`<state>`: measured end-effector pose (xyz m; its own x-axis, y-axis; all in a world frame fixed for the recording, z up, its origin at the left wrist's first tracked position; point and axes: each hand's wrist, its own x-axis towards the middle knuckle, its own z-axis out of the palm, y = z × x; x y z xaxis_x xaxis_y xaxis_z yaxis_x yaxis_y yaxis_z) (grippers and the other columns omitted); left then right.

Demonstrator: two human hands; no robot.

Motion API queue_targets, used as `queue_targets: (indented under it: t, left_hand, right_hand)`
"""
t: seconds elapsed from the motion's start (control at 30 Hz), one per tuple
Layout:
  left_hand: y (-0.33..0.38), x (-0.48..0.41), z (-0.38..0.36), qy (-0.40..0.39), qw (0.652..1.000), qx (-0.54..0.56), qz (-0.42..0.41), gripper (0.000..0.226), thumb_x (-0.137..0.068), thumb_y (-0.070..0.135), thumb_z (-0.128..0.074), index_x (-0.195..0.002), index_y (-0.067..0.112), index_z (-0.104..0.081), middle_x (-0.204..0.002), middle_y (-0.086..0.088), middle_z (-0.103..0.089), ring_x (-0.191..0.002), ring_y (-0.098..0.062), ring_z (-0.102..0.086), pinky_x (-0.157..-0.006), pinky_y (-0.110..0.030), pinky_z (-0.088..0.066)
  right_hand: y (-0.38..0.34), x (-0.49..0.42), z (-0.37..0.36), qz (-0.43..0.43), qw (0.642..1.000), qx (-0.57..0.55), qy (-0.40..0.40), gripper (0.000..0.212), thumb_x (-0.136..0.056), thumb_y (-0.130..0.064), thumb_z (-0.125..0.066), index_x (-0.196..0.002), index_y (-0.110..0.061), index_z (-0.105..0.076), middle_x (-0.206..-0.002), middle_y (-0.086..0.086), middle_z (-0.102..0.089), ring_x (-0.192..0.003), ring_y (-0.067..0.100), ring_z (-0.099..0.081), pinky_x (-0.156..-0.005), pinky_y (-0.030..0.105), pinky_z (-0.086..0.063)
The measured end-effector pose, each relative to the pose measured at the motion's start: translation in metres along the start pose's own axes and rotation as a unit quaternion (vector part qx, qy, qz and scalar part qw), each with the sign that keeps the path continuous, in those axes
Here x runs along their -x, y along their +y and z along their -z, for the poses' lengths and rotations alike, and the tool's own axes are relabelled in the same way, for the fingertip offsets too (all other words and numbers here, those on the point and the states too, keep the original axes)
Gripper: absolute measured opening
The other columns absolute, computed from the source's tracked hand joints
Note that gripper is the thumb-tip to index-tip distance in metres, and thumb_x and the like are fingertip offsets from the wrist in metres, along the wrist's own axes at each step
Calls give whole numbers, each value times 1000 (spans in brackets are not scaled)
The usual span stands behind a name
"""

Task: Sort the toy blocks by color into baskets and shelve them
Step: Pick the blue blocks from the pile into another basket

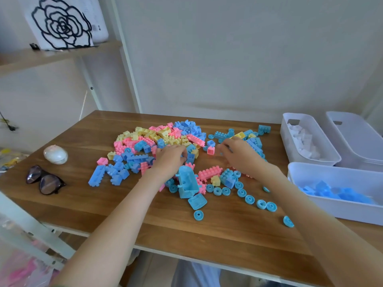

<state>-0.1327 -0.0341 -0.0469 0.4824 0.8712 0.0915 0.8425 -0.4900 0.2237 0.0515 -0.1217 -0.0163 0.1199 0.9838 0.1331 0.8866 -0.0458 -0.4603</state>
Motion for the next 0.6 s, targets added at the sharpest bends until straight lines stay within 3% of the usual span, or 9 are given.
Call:
queue_targets:
  t: [0.17, 0.3, 0.47, 0.6]
  left_hand:
    - [4, 1, 2, 3, 999, 51, -12, 14, -100, 20, -41, -110, 14, -49, -110, -4, -50, -89, -18, -52, -76, -31, -42]
    - [8, -3, 3, 6, 994, 107, 8, 19, -101, 18, -34, -112, 12, -47, -111, -4, -45, -91, -19, -52, -74, -32, -44]
    - [19, -11, -6, 1, 993, 89, 76, 31, -102, 24, -28, -112, 2, -49, -81, -6, -52, -69, -18, -48, -64, -34, -39]
    - [24, -20, -13, -31, 995, 5, 94, 47, -98, 44, -39, -119, 3, -52, -96, -12, -65, -77, -20, -55, -76, -36, -33]
  right_hand:
    - [11, 27, 8, -36, 998, -45, 30, 25, -98, -33, -44, -92, -10, -54, -91, 0, -46, -72, 12, -51, -55, 16, -39]
    - [13, 46, 6, -60, 997, -56, -8, 20, -96, -33, -49, -101, -14, -51, -99, -3, -41, -66, 10, -54, -47, 12, -41]
    - [16, 53, -4, -37, 995, 2, -91, 24, -95, -33, -52, -108, -13, -53, -113, 2, -45, -89, 13, -51, -72, 20, -38]
    - [13, 52, -8, -20, 994, 17, -109, 25, -95, -31, -51, -109, -11, -54, -109, 0, -46, -89, 12, -47, -73, 23, -37]
